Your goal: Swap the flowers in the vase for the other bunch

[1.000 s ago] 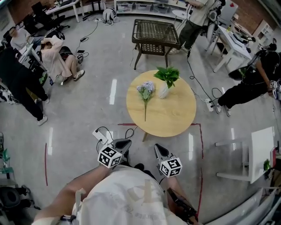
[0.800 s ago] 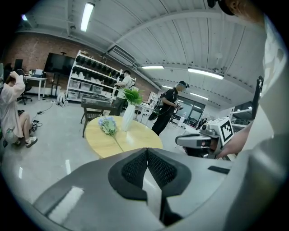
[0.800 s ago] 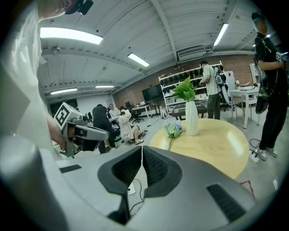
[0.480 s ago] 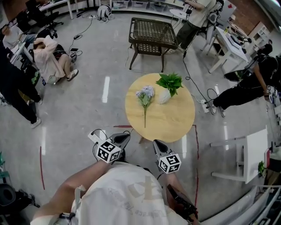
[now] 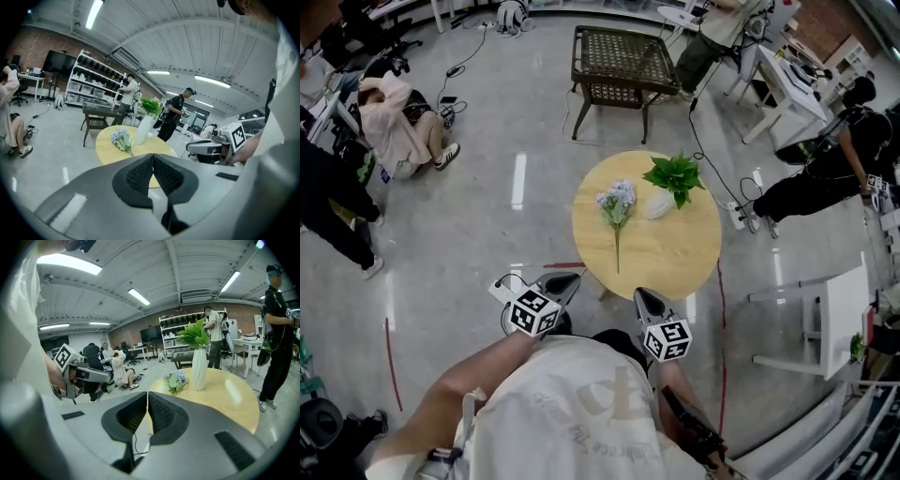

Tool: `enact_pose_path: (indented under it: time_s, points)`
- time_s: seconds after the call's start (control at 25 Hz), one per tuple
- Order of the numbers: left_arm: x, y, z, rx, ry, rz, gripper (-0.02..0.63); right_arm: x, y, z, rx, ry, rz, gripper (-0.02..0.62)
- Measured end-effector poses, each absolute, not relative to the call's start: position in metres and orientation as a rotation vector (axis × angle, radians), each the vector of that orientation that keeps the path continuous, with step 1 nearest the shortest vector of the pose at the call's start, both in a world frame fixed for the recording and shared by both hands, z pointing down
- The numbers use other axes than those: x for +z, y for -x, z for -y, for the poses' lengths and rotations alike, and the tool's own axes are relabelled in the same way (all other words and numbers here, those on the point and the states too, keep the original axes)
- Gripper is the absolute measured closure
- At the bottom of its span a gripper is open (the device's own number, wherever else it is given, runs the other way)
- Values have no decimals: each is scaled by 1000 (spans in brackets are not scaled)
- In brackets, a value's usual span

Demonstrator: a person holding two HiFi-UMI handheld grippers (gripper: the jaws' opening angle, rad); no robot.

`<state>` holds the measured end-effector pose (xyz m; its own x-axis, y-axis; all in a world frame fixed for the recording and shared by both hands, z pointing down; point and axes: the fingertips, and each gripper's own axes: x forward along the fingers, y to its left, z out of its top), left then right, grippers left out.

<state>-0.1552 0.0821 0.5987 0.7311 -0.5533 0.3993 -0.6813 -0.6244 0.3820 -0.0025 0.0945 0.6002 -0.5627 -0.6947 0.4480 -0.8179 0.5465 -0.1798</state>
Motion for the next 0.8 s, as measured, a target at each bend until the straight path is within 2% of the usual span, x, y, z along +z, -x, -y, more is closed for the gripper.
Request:
enact_pose_path:
  time_s: [0.24,0.8]
  points:
    - [604,161,-67,333,-2397,929,600,605,3,-84,555,-1277,2436,588]
    - [593,99,-10,404,-2435,910,600,607,-61,-25,602,-1346,2443,588]
